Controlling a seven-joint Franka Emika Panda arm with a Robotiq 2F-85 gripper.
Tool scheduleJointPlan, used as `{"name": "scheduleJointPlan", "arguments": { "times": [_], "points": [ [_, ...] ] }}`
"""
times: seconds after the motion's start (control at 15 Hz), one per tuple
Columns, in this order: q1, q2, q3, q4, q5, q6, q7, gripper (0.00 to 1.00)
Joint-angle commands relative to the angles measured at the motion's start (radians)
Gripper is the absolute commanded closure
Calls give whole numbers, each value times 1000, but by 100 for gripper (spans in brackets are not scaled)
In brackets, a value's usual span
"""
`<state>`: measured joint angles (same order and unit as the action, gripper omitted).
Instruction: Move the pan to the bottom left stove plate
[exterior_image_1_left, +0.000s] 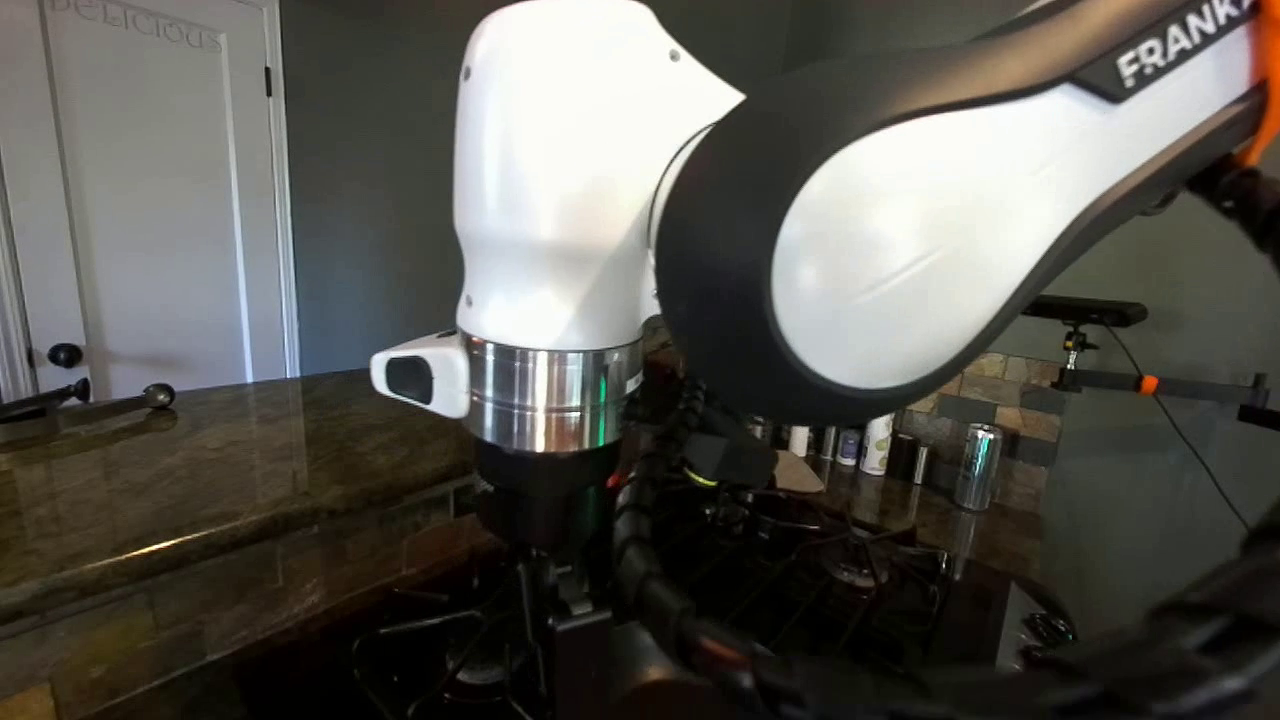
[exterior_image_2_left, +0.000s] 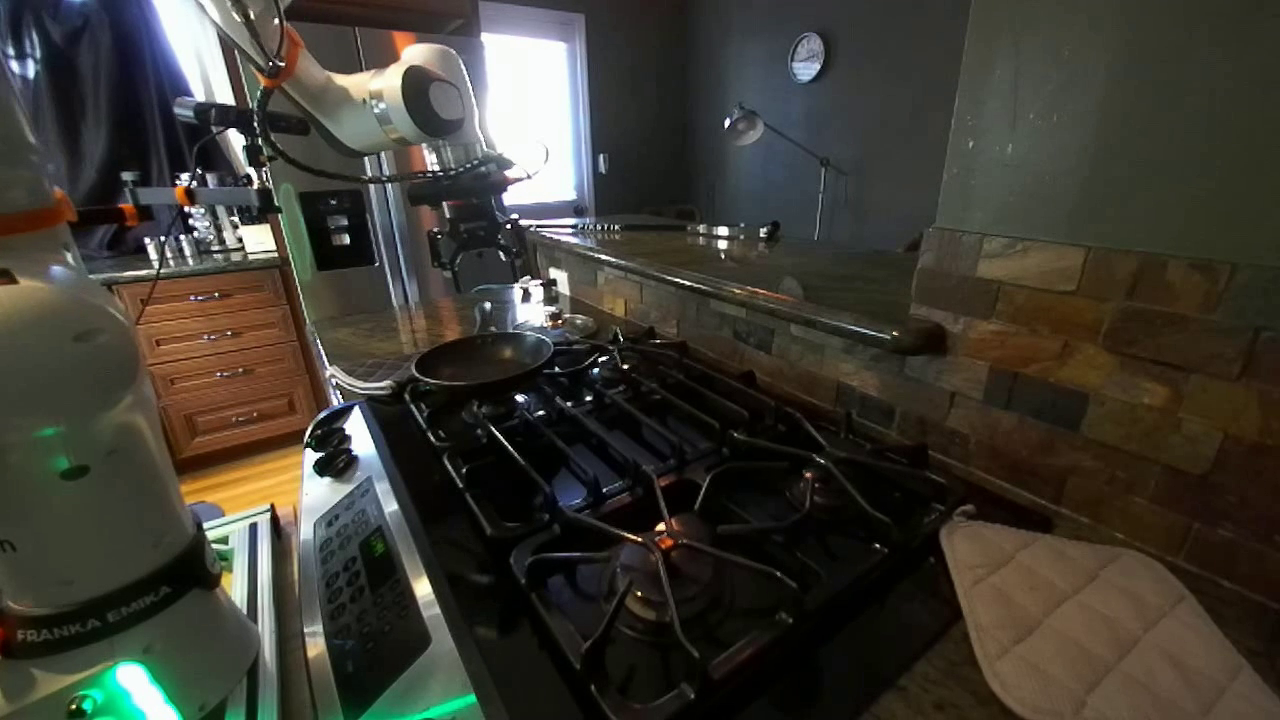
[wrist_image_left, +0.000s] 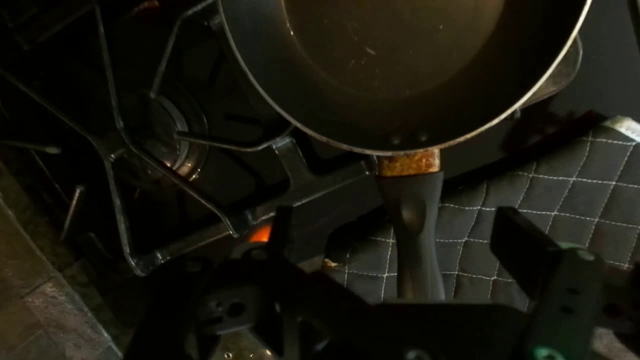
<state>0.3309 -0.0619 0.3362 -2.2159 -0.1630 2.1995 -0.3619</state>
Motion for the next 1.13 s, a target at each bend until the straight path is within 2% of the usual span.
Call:
{"name": "scheduleJointPlan", "arguments": {
  "times": [0.0, 0.27, 0.73, 0.8, 1.07],
  "points": [
    [-11, -144, -26, -135, 5, 35, 4, 0],
    [-21, -215, -73, -205, 57, 84, 54, 0],
    [-9, -254, -131, -247, 280, 97, 104, 0],
    [-20, -217, -123, -205, 229, 72, 81, 0],
    [-19, -227, -126, -212, 256, 72, 89, 0]
  ]
}}
